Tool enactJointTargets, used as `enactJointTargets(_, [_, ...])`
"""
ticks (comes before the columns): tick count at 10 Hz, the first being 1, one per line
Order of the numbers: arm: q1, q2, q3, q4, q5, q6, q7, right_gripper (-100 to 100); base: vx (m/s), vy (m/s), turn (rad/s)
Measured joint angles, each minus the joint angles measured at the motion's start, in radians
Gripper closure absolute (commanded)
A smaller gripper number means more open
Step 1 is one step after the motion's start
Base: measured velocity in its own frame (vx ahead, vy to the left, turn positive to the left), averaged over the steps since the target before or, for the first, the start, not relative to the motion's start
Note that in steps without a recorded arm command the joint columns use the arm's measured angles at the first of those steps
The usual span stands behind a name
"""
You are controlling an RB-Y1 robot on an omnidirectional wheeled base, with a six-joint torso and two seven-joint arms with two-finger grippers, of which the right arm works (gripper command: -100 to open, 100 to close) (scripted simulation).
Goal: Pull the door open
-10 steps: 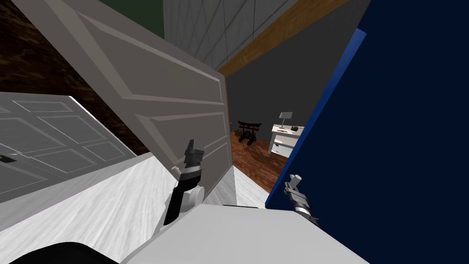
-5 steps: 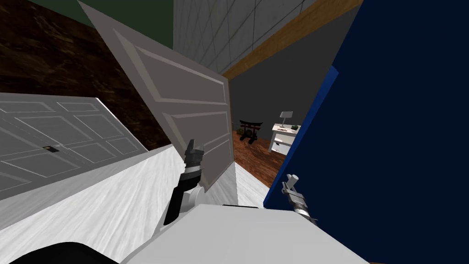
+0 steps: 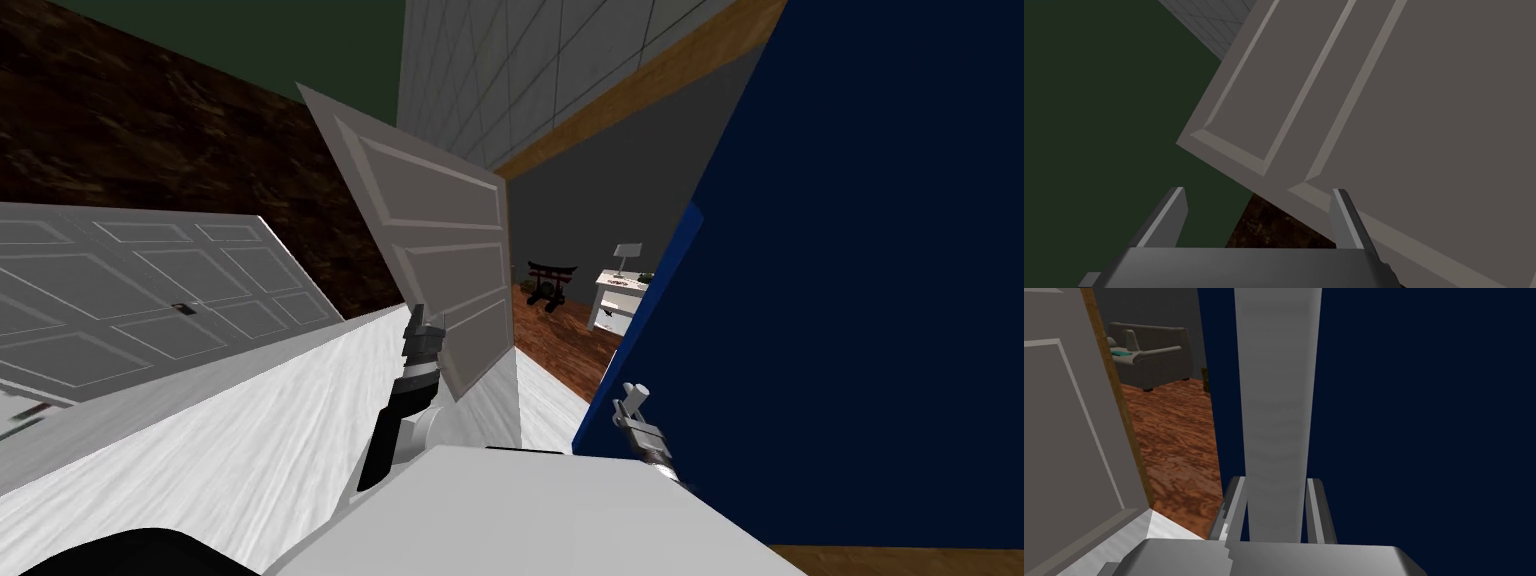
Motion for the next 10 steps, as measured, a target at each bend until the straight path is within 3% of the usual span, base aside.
enactJointTargets(5, [0.031, -0.052, 0.059, 0.003, 0.030, -0.058, -0.058, 100, -0.219, -0.014, 0.099])
enactJointTargets(7, [0.036, -0.058, 0.069, 0.009, 0.034, -0.064, -0.066, 100, -0.214, -0.020, 0.141])
enactJointTargets(10, [0.044, -0.082, 0.095, 0.018, 0.049, -0.101, -0.096, 100, -0.230, -0.046, 0.137])
